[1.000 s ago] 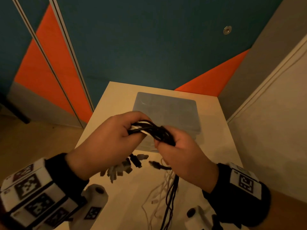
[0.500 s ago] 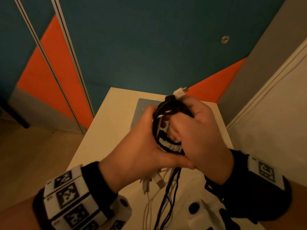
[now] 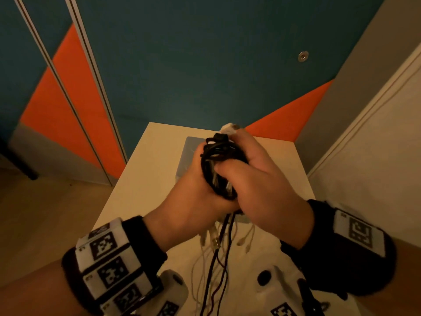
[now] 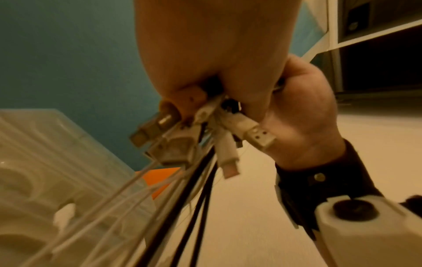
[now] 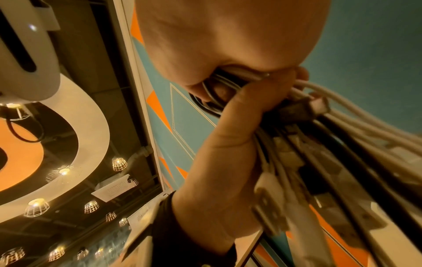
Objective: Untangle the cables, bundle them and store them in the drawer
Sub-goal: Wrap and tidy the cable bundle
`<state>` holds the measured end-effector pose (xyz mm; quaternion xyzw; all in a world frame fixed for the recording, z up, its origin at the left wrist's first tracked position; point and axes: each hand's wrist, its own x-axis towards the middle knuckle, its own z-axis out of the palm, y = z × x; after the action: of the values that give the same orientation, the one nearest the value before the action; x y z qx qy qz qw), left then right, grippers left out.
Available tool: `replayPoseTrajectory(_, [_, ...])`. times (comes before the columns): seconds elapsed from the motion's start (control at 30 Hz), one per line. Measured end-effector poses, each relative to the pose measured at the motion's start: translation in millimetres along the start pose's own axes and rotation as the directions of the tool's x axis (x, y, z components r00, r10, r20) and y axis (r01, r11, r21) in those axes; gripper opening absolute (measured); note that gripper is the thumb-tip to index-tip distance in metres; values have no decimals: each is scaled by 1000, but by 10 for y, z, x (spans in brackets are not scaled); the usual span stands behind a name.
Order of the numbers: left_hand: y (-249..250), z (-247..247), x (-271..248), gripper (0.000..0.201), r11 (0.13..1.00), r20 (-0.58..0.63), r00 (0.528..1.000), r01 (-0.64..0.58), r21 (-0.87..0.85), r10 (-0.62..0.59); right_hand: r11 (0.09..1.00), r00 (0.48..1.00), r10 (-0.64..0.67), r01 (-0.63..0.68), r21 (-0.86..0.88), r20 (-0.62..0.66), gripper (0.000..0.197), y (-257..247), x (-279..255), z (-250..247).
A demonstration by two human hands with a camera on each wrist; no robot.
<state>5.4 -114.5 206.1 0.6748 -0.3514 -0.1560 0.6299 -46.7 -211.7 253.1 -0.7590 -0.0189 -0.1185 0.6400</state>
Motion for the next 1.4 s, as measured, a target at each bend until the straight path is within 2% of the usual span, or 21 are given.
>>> replayPoseTrajectory(0.07, [32,36,0,24,1000,-14,1000,-10,-16,10,999,999,-29,28,-43,-15,17,0,29,4])
replayPoseTrajectory(0.1, [53,53,-1,22,1000,-13,1000,-17,-5,17,998,998,-47,46,-53,-31,14,-1,39,-4])
replayPoseTrajectory(0.2, [99,75,-30,42,1000,4,1000,2,-15,-2,993,993,-105,102,-64,-53,12,12,54,-29])
replayPoseTrajectory(0.27, [73,68,-40,46,999,15,1000,14,-45,-13,994,994,-100,98,-53,-41,13,31,61,-34])
replayPoseTrajectory(0.37, [60,32,-26,18,996,63,998,2,-86,4,998,998,-63,62,-5,-18,14,64,85,-71])
replayPoseTrajectory(0.4, [71,12,-33,14,995,103,995,8,-95,2,999,999,-50,51,9,-13,17,70,93,-90])
replayPoseTrajectory(0.47, [111,-19,-40,27,994,196,981,16,-109,6,999,1000,-23,23,24,5,29,65,107,-126])
replayPoseTrajectory(0.53, [135,-25,-46,34,983,248,969,62,-174,-17,999,1000,2,-3,33,17,27,49,109,-149])
replayPoseTrajectory(0.63, [133,-19,-34,28,955,242,968,137,-263,-73,998,998,37,-40,53,53,18,8,104,-178])
replayPoseTrajectory(0.73, [145,-45,-33,20,948,265,960,168,-272,-94,997,991,54,-60,46,121,25,3,111,-207])
replayPoseTrajectory(0.9, [131,-20,-22,13,985,211,970,144,-94,-121,997,978,68,-73,20,195,28,70,110,-199])
replayPoseTrajectory(1.03, [156,30,-42,26,988,170,978,137,-74,-123,1000,987,19,-21,8,161,26,90,98,-174])
replayPoseTrajectory(1.17, [99,1,-31,34,990,63,990,119,69,-124,999,991,-30,25,38,127,31,149,93,-176])
replayPoseTrajectory(1.27, [92,-7,-40,46,995,92,991,91,38,-94,999,985,-35,37,-10,171,29,156,91,-190])
replayPoseTrajectory(1.33, [51,-21,-27,37,996,66,994,89,-6,-89,999,980,-45,46,0,192,25,182,102,-225])
replayPoseTrajectory(1.4, [0,-55,-6,22,993,5,995,97,-70,-97,997,972,-68,72,-7,224,44,285,78,-282])
